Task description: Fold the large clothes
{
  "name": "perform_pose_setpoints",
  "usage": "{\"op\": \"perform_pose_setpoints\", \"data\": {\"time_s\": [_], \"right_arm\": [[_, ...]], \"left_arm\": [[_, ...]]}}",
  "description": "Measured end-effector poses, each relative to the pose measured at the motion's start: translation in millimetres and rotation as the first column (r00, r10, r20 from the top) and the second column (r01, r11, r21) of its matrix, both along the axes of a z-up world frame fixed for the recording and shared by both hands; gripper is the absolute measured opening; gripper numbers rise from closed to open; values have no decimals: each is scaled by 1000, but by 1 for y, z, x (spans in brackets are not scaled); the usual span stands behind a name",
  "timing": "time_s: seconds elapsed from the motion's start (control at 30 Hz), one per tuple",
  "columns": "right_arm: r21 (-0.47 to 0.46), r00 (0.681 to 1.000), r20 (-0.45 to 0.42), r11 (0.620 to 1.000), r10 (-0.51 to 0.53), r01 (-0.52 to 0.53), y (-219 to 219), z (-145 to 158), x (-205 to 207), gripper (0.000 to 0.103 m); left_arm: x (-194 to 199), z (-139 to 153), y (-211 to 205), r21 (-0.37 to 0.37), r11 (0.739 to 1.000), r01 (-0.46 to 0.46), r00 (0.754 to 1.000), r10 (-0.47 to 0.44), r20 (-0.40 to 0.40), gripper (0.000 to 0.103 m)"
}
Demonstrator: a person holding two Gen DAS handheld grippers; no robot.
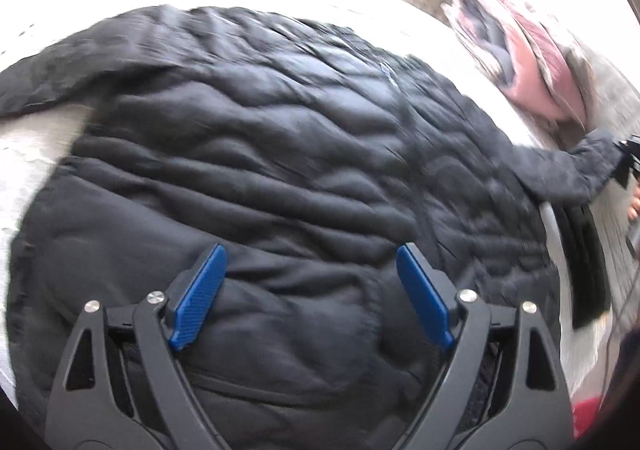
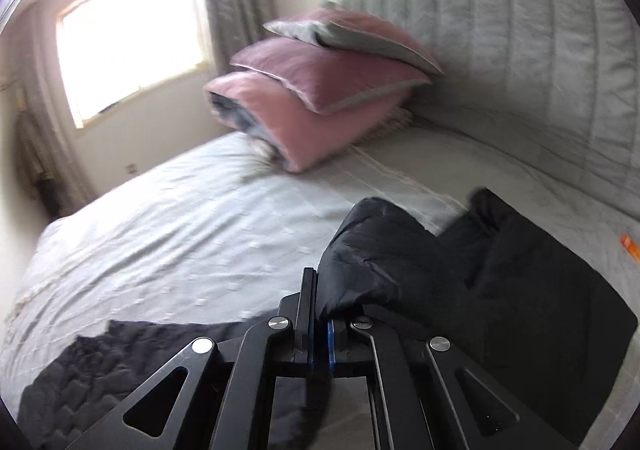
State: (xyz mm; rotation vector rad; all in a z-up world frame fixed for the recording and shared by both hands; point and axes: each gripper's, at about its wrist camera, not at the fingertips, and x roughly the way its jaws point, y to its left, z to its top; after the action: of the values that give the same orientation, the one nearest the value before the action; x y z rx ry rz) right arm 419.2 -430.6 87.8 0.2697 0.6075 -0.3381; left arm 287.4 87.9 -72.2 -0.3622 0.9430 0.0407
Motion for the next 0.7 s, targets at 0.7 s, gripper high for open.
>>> {"op": "perform_pose_setpoints", "data": {"time_s": [0.7], "right_arm": [[-152, 732, -393, 746, 556, -648, 396, -157, 32, 10]], "left_arm": [[1, -11, 71, -120, 979, -164, 986, 162, -28, 87]]}}
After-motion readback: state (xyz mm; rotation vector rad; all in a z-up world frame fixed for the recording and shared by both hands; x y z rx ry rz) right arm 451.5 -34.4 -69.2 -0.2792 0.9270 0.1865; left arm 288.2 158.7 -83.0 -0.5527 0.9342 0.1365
